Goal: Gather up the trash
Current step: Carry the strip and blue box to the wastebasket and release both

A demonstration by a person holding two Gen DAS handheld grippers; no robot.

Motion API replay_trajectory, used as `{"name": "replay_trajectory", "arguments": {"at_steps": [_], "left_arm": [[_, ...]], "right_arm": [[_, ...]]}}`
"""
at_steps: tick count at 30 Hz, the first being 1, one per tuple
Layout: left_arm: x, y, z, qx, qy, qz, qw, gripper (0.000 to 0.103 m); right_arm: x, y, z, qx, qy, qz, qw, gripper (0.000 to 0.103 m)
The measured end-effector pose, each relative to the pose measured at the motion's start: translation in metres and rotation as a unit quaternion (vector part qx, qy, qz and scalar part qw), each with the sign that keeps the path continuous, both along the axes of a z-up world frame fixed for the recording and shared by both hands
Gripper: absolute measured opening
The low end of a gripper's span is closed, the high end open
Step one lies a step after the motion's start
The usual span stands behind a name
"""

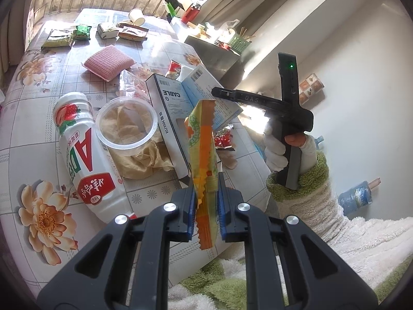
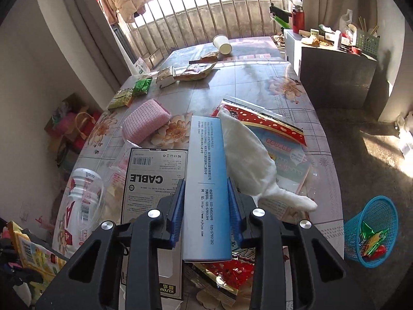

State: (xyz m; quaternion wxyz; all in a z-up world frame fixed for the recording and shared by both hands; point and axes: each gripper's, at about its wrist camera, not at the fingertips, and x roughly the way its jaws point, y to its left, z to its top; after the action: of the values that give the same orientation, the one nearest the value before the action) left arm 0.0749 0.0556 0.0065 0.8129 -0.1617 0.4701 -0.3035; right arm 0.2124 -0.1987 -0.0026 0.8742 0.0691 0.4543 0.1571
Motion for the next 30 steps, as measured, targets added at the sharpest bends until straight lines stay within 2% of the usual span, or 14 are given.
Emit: {"name": "replay_trajectory", "arguments": {"at_steps": [9,13,17,23,30], "left_arm": [[0.015,-0.023,0.023,-0.002,-0.022,-0.021,0.9995,0.013],[0.025,-0.049,0.031,0.0,-0.029,-0.055,0.9981,0.013],[0.041,-0.092,0.039,0.011,-0.033,-0.104,0.994,0.013],[0.068,-0.182,0.05,0.028,-0.036,-0.183,0.9821,0.013],[0.103,-0.332,0.048,0.07,-0.041,-0.27,0.9594,0.013]], "right_arm": [[-0.042,-0.045,0.036,0.075,-0.048,-0.043,0.995,0.031],[-0.075,-0.077,0.041,0.108,-0.06,-0.087,0.988,0.031],[-0.109,-0.121,0.037,0.117,-0.069,-0.151,0.979,0.031],[-0.163,-0.205,0.023,0.111,-0.065,-0.276,0.953,0.031],[-0.21,-0.312,-0.009,0.109,-0.044,-0.42,0.9,0.031]]}}
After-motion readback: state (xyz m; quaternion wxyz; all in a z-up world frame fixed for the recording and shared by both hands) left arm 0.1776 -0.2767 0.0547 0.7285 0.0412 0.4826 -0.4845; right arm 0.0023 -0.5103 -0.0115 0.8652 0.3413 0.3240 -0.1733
